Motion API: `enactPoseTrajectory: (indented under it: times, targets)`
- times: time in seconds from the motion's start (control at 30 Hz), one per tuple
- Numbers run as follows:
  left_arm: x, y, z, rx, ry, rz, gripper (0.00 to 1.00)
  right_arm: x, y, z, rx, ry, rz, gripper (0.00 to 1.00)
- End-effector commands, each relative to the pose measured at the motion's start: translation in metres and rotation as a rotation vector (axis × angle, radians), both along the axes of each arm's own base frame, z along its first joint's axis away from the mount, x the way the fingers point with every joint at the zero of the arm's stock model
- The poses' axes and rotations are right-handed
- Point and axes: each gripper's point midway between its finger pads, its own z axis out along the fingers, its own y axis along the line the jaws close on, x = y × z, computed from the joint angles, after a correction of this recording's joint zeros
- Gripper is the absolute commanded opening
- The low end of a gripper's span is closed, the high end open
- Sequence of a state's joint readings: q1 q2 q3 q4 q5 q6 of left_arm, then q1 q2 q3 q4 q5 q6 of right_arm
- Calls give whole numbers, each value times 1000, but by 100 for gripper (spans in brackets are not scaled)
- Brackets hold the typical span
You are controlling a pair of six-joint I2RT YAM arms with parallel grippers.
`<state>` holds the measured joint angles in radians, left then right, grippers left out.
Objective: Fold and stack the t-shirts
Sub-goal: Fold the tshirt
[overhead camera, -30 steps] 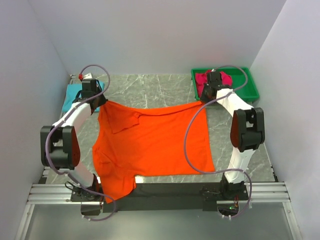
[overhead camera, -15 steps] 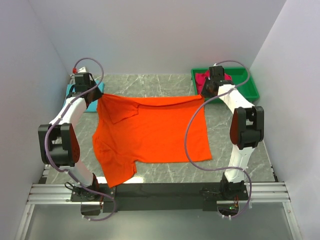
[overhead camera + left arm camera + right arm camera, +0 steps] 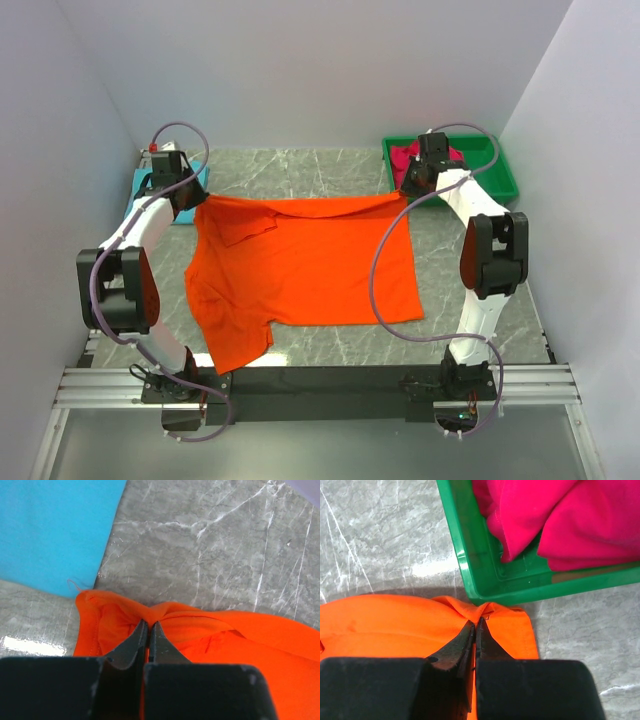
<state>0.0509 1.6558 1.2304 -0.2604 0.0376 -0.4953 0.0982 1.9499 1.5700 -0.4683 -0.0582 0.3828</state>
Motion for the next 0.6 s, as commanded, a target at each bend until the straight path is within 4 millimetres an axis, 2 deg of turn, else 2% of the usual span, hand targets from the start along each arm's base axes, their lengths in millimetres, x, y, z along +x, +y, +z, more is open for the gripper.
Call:
enactPoseTrajectory:
  times: [0.0,0.1,0.17,0.37,0.57]
  targets:
    - [0,0,22,-8,-57,4,1,2,-3,32,30,-73,-15,0]
    - [-1,-1,22,-13,-45,2,1,2,-3,40,34,-90,-18,0]
    - [-2,-2,30,-22,-51,4,1,0,-4,44,34,-87,-21,0]
    - [-25,-3,45,-48,-17,39,1,-13,-7,58,37,-76,-29,0]
    - [-47,-5,49,-65,4,49,1,-30,-12,56,30,-50,-47,0]
